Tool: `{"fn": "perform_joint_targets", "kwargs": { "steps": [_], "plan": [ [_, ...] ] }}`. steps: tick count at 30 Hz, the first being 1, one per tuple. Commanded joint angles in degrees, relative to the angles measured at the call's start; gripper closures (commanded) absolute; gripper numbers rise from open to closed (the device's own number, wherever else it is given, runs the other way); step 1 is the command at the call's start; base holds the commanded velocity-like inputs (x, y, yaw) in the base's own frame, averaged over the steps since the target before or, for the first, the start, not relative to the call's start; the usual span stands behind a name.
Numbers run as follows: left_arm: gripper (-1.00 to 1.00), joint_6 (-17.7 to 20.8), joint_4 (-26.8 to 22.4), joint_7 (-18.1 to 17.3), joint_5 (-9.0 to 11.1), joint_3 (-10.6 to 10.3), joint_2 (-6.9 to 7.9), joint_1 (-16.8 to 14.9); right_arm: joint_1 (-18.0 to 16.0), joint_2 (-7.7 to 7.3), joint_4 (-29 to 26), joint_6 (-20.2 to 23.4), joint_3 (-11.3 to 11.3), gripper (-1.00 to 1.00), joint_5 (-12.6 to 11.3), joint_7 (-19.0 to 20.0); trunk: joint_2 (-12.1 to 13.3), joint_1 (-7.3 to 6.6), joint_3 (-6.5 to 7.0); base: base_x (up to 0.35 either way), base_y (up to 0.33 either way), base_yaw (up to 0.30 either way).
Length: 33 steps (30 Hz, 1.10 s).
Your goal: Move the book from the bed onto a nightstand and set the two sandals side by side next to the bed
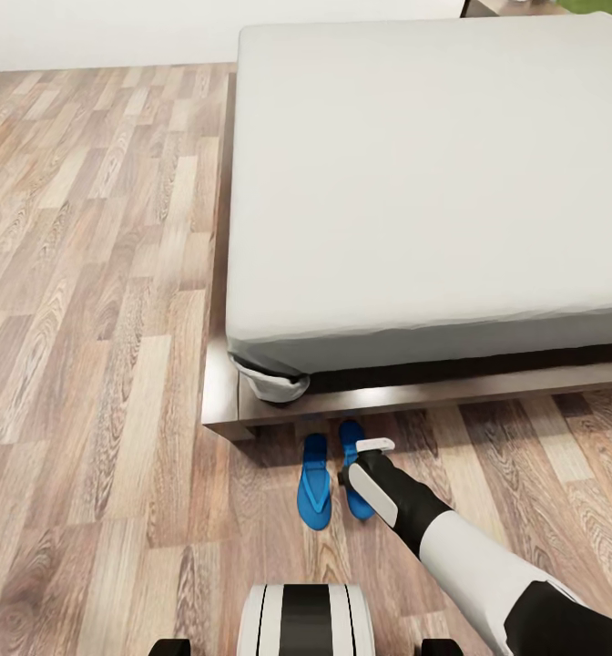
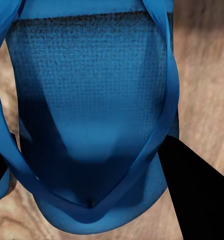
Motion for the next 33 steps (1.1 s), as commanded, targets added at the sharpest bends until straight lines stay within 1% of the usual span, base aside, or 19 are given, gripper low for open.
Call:
{"fn": "perform_joint_targets", "kwargs": {
  "steps": [1,3,6,7,11,14,16,22,27,33],
  "plan": [
    [-1.00,0.3,-0.1,1.2,0.6,-0.5,0.27,0.0,-0.1,-0.04,-0.1,0.1,0.3,1.00,-0.6,-0.7,0.0,0.02,-0.26,0.000,0.000,0.000],
    [-1.00,0.3,-0.1,3.6,0.6,-0.5,0.80,0.0,-0.2,0.04,-0.1,0.1,0.3,1.00,-0.6,-0.6,-0.1,0.07,-0.70,0.000,0.000,0.000],
    [-1.00,0.2,-0.1,4.8,0.6,-0.5,1.02,0.0,-0.3,0.08,-0.1,0.1,0.3,1.00,-0.7,-0.5,-0.1,0.15,-1.37,0.000,0.000,0.000],
    [-1.00,0.2,-0.1,5.1,0.6,-0.5,1.09,0.0,-0.3,0.10,-0.1,0.1,0.3,1.00,-0.7,-0.3,-0.1,0.15,-1.37,0.000,0.000,0.000],
    [-1.00,0.2,-0.1,5.8,0.6,-0.5,1.20,0.0,-0.3,0.13,-0.1,0.1,0.3,1.00,-0.6,0.0,-0.1,0.25,-2.25,0.000,0.000,0.000],
    [-1.00,0.2,-0.1,7.3,0.5,-0.5,1.24,0.0,-0.4,0.13,-0.1,0.0,0.3,1.00,-0.6,0.1,-0.2,0.33,-2.92,0.000,0.000,0.000],
    [-1.00,0.0,-0.1,8.1,0.5,-0.5,1.25,0.0,-0.6,0.14,-0.1,0.0,0.3,1.00,-0.6,0.1,-0.2,0.33,-2.92,0.000,0.000,0.000],
    [-1.00,-1.4,-0.2,8.9,0.5,-0.5,1.25,0.0,-1.3,0.14,-0.1,0.0,0.3,1.00,-0.6,0.1,-0.2,0.33,-2.92,0.000,0.000,0.000],
    [-1.00,-1.7,-0.1,9.0,0.4,-0.5,1.30,0.0,-1.6,0.14,0.0,0.0,0.3,1.00,-0.6,0.1,-0.3,0.46,-4.02,0.000,0.000,0.000],
    [-1.00,-1.7,-0.1,9.0,0.4,-0.5,1.57,0.0,-1.7,0.25,-0.1,0.0,0.3,1.00,-0.6,0.1,-0.3,0.46,-4.02,0.000,0.000,0.000]
  ]
}}
